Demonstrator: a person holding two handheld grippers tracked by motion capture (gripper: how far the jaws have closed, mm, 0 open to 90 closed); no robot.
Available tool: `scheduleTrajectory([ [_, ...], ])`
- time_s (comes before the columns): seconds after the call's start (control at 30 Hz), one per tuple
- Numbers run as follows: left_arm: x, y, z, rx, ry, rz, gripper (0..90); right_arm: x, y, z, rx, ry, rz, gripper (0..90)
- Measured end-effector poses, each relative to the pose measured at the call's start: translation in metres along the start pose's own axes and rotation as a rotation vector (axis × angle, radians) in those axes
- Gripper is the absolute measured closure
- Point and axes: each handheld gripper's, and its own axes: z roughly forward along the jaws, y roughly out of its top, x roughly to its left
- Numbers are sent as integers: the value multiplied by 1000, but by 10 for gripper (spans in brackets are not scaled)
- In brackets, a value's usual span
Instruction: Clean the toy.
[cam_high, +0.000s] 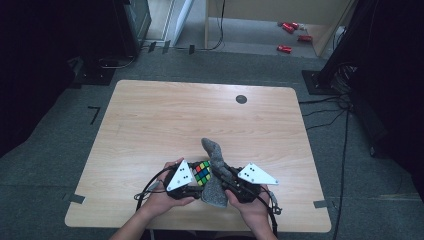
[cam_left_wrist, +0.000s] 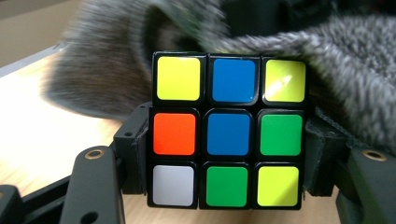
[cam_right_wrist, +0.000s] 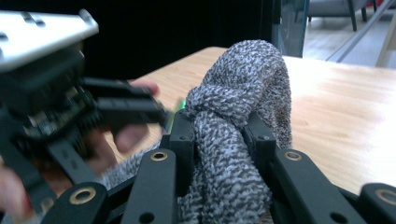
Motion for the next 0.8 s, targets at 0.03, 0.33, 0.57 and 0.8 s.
scheduleTrajectory([
  [0.03,-3,1,2,1,-5,8,342,1,1,0,-2,-4,-8,708],
  [0.33,6,3,-6,-20,26,-8,342,-20,-10,-1,25,-85,23,713],
  [0.57,-3,0,3,17,-7,10,342,5,1,0,5,-29,-43,715],
  [0.8,2,2,-2,-3,8,7,342,-19,-10,0,32,-84,46,715],
])
